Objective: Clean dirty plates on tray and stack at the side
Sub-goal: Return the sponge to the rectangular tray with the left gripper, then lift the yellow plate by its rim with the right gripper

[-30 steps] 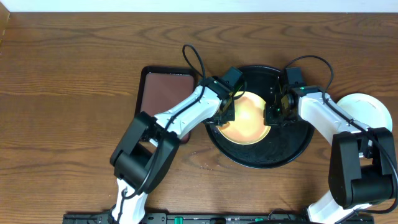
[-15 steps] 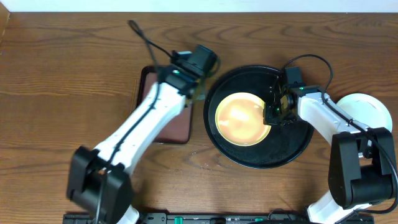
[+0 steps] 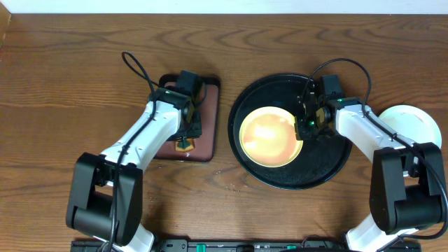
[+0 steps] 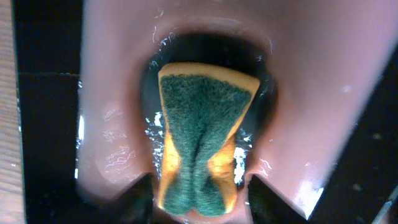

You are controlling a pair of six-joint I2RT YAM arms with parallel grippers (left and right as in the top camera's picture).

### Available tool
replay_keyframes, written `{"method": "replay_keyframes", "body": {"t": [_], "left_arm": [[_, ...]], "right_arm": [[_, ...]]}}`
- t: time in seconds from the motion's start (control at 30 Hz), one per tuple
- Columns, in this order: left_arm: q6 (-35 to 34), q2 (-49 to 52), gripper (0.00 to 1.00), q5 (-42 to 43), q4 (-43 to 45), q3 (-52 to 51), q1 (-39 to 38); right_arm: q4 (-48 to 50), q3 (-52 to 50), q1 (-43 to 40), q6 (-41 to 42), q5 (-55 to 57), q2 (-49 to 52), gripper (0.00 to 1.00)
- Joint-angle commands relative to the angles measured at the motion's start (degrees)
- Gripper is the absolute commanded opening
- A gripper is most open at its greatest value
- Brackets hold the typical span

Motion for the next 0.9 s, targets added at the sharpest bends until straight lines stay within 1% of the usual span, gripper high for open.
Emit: {"method": "replay_keyframes", "body": {"t": [0.0,0.13,0.27,0.3,0.43,0.57,0.7,0.87], "left_arm": [[1.5,-2.9,0.59,5.2,-1.3,2.3,1.7],[1.5,-8.4,0.68,9.3,-1.9,2.9,2.7],[1.5,-16.4,0.79,9.3,-3.1,2.9,2.9],[1.5,-18.1,0.8,8.9,-3.5,2.9,2.9],[1.5,-23.6,0.82,9.0,-4.9,2.9,2.9],[1.5,-26.3,0.83,9.0,-4.9,2.9,2.9],[1.5,-26.3,0.83,9.0,-4.9,2.9,2.9],[1.5,-26.2,0.84,9.0,-4.9,2.8,2.9]], "right_arm": [[0.2,-0.7,-0.1,-1.3,-1.6,0.9,0.01],[1.7,-0.7,-0.2,-1.0,-1.4,0.9,0.01],[2.1,-0.5,-0.1,0.9,-4.2,0.9,0.01],[1.9,-0.1,-0.1,1.1,-5.5,0.5,0.01],[1.0,2.3,0.4,1.9,-6.8,-4.0,0.01],[1.6,4.8,2.2,1.7,-6.3,-10.9,0.01],[6.1,5.4,5.6,1.7,-5.8,-15.7,0.01],[15.9,5.4,12.9,1.7,-1.2,-16.0,0.01]]}}
